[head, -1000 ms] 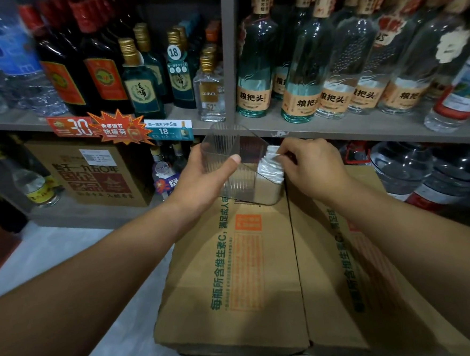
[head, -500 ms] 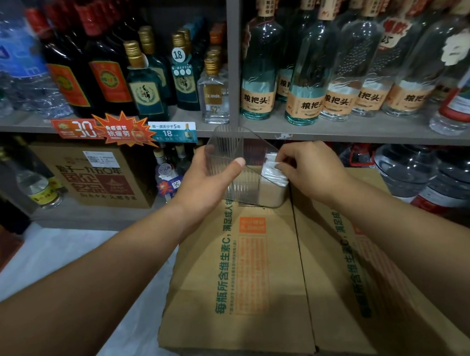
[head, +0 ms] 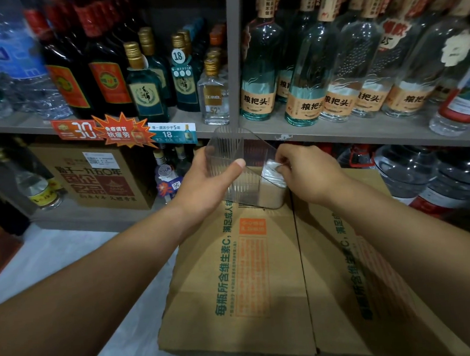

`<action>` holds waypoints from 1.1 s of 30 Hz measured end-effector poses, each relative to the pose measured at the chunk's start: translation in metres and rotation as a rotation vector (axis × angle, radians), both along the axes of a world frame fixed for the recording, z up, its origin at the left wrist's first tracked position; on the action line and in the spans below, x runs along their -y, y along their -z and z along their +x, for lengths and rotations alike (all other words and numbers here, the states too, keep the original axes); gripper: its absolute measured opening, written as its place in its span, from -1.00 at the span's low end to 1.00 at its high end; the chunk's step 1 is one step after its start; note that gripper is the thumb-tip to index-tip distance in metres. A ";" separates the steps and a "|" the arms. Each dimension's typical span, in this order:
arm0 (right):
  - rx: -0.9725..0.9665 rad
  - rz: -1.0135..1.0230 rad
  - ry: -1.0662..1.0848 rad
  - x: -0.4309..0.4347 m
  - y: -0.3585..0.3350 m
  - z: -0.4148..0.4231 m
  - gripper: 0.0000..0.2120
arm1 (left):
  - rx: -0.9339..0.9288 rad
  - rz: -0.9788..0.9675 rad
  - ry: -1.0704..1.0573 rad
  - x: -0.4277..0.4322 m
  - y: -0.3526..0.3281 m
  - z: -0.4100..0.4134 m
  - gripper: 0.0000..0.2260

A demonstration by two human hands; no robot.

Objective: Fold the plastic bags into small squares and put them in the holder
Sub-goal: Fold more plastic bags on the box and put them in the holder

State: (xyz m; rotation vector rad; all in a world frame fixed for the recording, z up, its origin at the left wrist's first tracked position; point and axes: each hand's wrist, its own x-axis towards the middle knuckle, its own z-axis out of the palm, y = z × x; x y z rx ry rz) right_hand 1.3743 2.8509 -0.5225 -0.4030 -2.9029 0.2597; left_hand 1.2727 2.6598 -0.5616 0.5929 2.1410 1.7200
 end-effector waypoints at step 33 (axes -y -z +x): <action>0.498 -0.184 -0.131 -0.001 -0.030 -0.003 -0.51 | 0.052 0.050 0.033 0.000 -0.001 0.002 -0.34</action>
